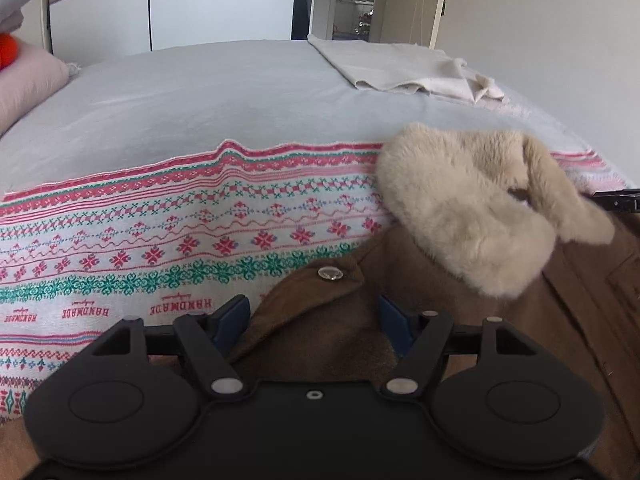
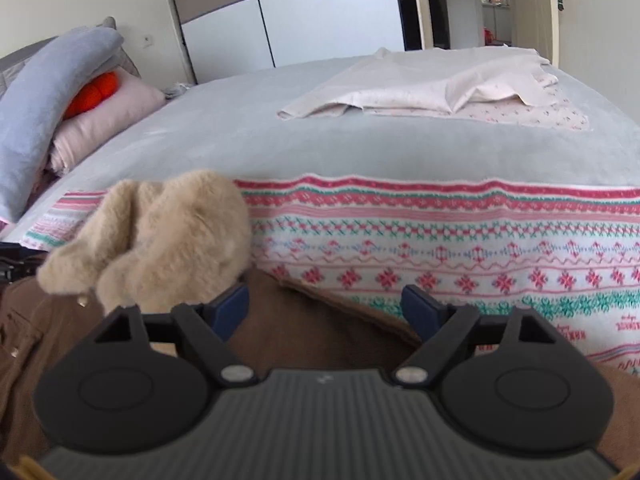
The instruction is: Fold large clothes
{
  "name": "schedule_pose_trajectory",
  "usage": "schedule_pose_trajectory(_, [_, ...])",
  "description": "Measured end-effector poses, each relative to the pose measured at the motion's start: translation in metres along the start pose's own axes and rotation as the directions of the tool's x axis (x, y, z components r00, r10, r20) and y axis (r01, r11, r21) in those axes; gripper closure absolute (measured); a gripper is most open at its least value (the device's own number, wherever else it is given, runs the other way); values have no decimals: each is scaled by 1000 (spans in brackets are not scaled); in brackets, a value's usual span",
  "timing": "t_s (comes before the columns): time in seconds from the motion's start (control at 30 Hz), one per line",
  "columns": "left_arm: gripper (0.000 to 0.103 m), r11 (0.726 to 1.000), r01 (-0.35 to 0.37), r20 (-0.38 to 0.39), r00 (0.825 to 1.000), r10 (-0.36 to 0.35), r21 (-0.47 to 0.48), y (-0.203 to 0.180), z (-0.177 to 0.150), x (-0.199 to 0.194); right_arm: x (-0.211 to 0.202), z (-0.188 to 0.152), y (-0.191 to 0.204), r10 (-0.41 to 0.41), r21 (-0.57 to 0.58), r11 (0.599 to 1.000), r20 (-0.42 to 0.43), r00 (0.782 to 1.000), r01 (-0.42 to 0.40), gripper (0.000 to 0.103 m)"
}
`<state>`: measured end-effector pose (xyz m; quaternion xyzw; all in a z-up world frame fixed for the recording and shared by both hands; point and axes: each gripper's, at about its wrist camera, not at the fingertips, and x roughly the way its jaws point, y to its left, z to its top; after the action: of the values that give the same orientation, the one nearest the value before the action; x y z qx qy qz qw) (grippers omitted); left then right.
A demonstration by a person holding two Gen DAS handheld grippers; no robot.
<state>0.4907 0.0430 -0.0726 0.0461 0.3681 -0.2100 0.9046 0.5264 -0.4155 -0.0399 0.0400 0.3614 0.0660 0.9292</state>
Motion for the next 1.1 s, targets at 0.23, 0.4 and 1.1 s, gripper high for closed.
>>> schedule_pose_trajectory(0.23, [55, 989, -89, 53, 995, 83, 120, -25, -6, 3, 18, -6, 31, -49, -193, 980, -32, 998, 42, 36])
schedule_pose_trajectory(0.4, [47, 991, -99, 61, 994, 94, 95, -25, -4, 19, 42, -2, 43, -23, -208, 978, -39, 999, 14, 36])
schedule_pose_trajectory(1.1, [66, 853, -471, 209, 878, 430, 223, -74, -16, 32, 35, -31, 98, -327, -381, 846, 179, 928, 372, 78])
